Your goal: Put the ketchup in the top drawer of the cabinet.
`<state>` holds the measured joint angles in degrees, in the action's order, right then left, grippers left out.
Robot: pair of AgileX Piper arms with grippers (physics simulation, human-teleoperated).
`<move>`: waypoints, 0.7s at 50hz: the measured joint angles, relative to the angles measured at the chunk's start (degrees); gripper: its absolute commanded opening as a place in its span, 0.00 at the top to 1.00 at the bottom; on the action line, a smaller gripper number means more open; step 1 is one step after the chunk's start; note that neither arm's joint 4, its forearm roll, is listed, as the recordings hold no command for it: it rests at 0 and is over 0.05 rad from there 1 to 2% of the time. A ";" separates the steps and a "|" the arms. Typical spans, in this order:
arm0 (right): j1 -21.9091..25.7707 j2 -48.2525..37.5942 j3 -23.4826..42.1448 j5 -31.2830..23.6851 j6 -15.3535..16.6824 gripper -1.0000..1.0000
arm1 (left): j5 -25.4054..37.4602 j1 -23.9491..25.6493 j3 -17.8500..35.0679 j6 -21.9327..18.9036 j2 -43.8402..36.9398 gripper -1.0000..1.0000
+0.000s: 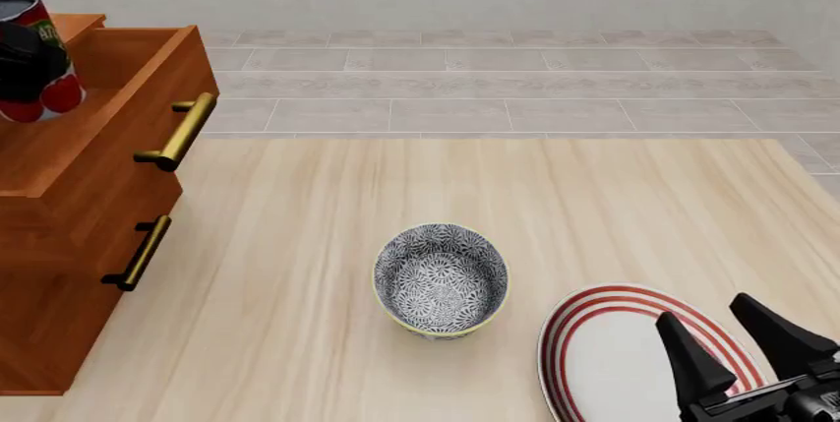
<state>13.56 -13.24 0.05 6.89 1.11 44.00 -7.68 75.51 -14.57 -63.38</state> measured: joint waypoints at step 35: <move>0.32 -0.71 0.01 0.25 0.30 0.00 | -0.84 -1.55 -1.60 -2.71 0.09 1.00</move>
<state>13.88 -13.95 0.07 7.14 1.41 43.16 -9.23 73.91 -17.28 -63.29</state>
